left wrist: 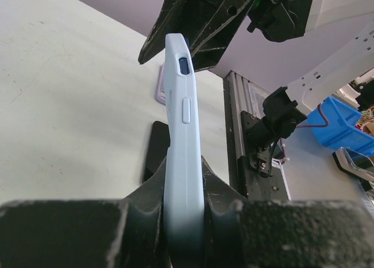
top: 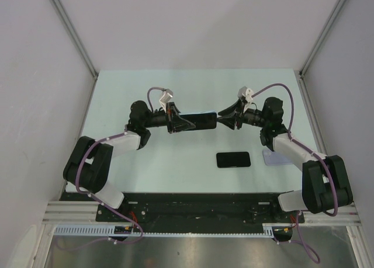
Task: Take the phone out of the phone case
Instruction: Remove the phone case from the phone.
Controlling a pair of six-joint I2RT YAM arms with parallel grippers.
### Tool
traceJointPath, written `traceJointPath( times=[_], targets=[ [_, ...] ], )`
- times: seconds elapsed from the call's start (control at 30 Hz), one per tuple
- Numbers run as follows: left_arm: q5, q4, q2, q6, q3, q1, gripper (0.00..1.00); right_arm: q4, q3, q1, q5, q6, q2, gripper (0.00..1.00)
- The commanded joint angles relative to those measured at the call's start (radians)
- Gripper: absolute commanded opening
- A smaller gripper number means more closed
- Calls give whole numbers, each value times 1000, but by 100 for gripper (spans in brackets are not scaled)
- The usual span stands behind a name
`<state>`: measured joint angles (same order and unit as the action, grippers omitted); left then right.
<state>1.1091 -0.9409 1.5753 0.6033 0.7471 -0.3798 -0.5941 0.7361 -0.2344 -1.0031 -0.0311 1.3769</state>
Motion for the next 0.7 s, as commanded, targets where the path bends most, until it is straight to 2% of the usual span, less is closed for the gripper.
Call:
traceJointPath(
  times=[0.0,0.2,0.3,0.4,0.67],
  targets=[
    [135,-144,-21,56,6,-36,0,-1,14,-14,138,-53,-3,38],
    [136,-160,-18,67,5,-37,0,-18,14,-19,5,-29,7,40],
    [136,-167,-17,70,3,-37,0,-61,14,-3,-138,26,17,41],
    [138,-173,-14,75,3,-37,0,-107,14,1,-215,101,36,42],
    [129,-193,-15,78,-5,-36,0,-220,14,3,-272,250,67,45]
  ],
)
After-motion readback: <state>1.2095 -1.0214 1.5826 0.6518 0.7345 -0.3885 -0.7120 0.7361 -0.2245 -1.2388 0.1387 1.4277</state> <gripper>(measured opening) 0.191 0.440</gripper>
